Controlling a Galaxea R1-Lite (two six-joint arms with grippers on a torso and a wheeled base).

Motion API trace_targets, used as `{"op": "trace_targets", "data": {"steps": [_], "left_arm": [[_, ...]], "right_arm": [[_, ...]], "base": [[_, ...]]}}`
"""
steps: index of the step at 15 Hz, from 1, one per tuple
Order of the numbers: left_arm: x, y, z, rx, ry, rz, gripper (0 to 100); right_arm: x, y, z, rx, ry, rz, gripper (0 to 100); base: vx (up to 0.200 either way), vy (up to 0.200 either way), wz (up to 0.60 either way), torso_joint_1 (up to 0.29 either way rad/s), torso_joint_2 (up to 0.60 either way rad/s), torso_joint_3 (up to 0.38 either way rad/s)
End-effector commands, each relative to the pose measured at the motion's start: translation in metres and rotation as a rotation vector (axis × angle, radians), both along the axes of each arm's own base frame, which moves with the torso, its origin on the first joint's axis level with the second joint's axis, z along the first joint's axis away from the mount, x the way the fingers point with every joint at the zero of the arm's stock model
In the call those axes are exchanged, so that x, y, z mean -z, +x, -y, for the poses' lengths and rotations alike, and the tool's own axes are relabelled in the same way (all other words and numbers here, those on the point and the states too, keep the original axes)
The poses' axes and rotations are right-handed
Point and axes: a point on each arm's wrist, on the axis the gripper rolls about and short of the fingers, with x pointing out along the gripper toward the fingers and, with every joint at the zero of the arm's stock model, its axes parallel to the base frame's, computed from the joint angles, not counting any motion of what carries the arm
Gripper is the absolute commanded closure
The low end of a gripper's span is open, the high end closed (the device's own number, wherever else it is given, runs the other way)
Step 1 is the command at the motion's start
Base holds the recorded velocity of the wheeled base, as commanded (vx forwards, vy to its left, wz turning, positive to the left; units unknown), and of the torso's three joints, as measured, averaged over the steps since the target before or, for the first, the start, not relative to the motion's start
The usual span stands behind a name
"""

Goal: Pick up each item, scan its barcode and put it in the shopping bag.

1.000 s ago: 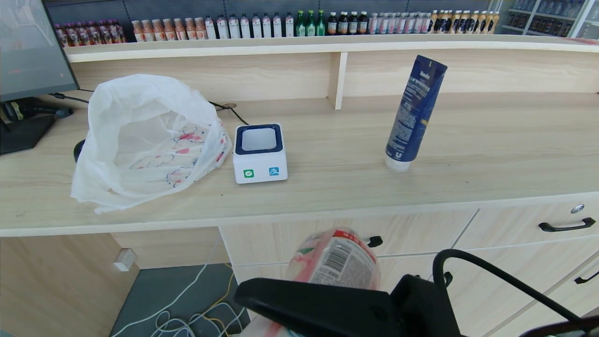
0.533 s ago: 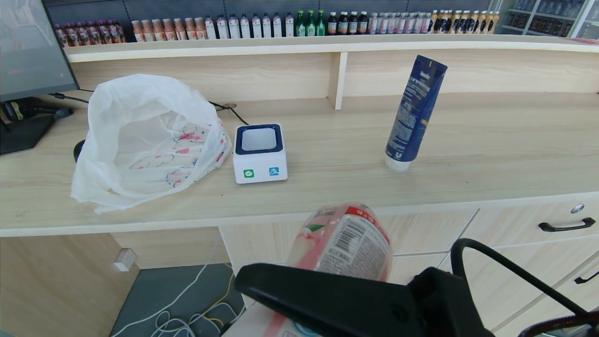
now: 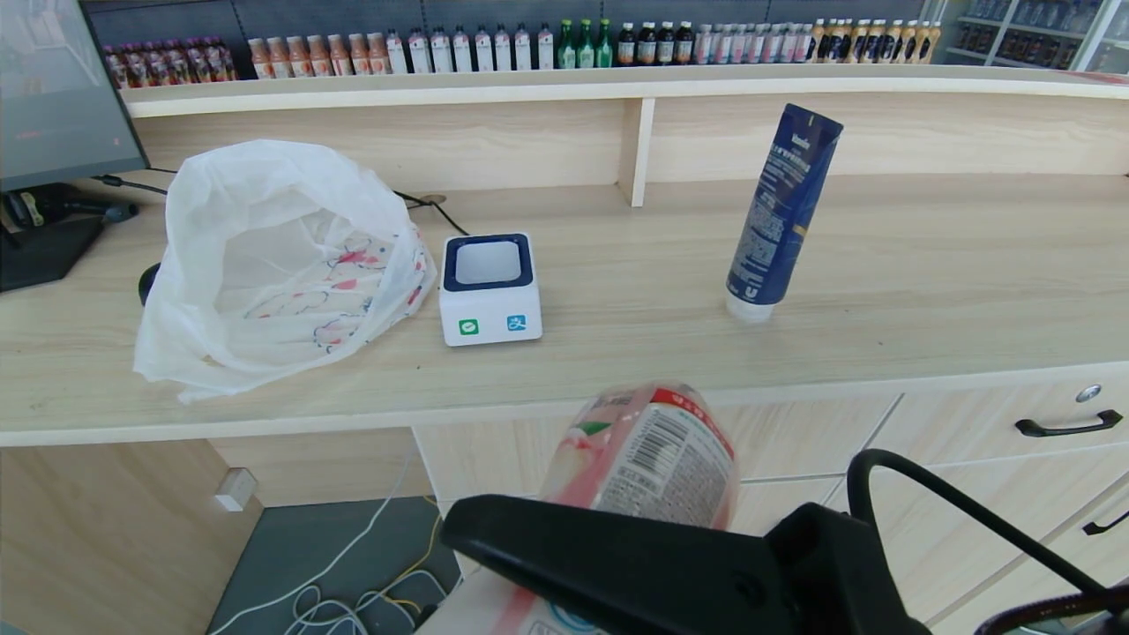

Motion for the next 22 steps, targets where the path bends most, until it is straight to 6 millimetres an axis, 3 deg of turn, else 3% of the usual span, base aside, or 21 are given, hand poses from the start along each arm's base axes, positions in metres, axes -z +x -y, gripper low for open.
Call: {"op": "trace_targets", "data": {"steps": [1,16,22], "left_arm": [[0.0,0.0,0.0,-0.001,0.0,0.0,0],[0.0,0.0,0.0,-0.001,0.0,0.0,0],[0.0,0.0,0.0,-0.001,0.0,0.0,0]], "right_arm": [[0.0004,0.0001,-0.0005,0.0,-0.001,-0.001,100],[0.001,0.0,-0.0003,0.004,-0.002,0.01,100],[0.0102,0.0048,-0.0048,-0.022,0.019,-0.082,100]], "base": [[0.0,0.0,0.0,0.0,0.0,0.0],[0.0,0.0,0.0,0.0,0.0,0.0],[0.0,0.0,0.0,0.0,0.0,0.0]]}}
